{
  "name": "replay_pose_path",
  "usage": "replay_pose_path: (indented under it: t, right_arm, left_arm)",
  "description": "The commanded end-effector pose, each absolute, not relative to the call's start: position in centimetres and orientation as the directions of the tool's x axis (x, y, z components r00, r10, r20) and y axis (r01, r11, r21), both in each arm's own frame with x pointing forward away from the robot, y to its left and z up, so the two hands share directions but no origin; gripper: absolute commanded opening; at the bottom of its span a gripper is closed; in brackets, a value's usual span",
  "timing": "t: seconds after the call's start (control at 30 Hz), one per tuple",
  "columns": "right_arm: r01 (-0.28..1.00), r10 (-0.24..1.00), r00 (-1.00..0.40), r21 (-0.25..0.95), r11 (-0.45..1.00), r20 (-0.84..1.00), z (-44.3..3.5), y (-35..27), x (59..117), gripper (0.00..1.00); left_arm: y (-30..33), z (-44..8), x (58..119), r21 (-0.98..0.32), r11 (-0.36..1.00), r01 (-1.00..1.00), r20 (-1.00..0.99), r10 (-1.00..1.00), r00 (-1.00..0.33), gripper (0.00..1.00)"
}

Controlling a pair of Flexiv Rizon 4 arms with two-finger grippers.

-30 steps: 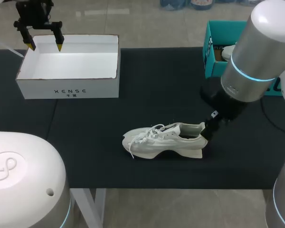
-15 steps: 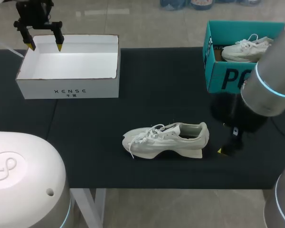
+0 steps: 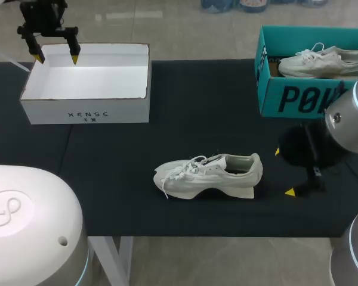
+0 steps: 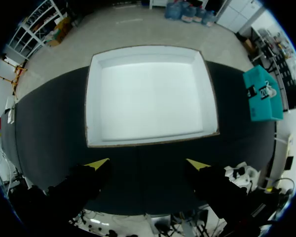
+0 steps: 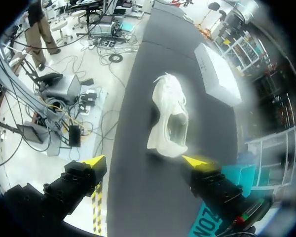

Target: Take the shoe out of the shoebox, open the shoe tongue, remove and reinsert the insole, then place the shoe into the shoebox

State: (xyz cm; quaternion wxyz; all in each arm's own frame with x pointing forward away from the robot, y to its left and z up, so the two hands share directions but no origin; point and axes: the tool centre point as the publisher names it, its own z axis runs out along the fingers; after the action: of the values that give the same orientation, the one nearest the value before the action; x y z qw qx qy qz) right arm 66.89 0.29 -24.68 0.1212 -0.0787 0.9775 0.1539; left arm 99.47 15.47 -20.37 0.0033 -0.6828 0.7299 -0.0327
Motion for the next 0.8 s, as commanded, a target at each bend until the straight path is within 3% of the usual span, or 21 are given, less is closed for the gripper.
replay_pose_path:
  t: [0.03,0.47,0.8]
  right_arm:
    - [-0.395,-0.241,-0.914,0.582,0.711,-0.326,-25.3,-0.1,68.1,1.0]
    - [-0.109,-0.048,-0.994,0.776,0.621,-0.1,-29.8,-1.7,70.1,1.0]
    - [-0.076,-0.017,-0.997,0.819,0.569,-0.081,-31.9,-2.9,71.7,1.0]
  left_arm:
    - [15.5,-20.3,99.4,-0.053,0.065,-0.996,0.037,-0.997,-0.067,1.0]
    - [15.5,-20.3,99.4,-0.053,0.065,-0.996,0.037,-0.997,-0.067,1.0]
    - [15.5,-20.3,99.4,-0.053,0.065,-0.996,0.037,-0.997,-0.067,1.0]
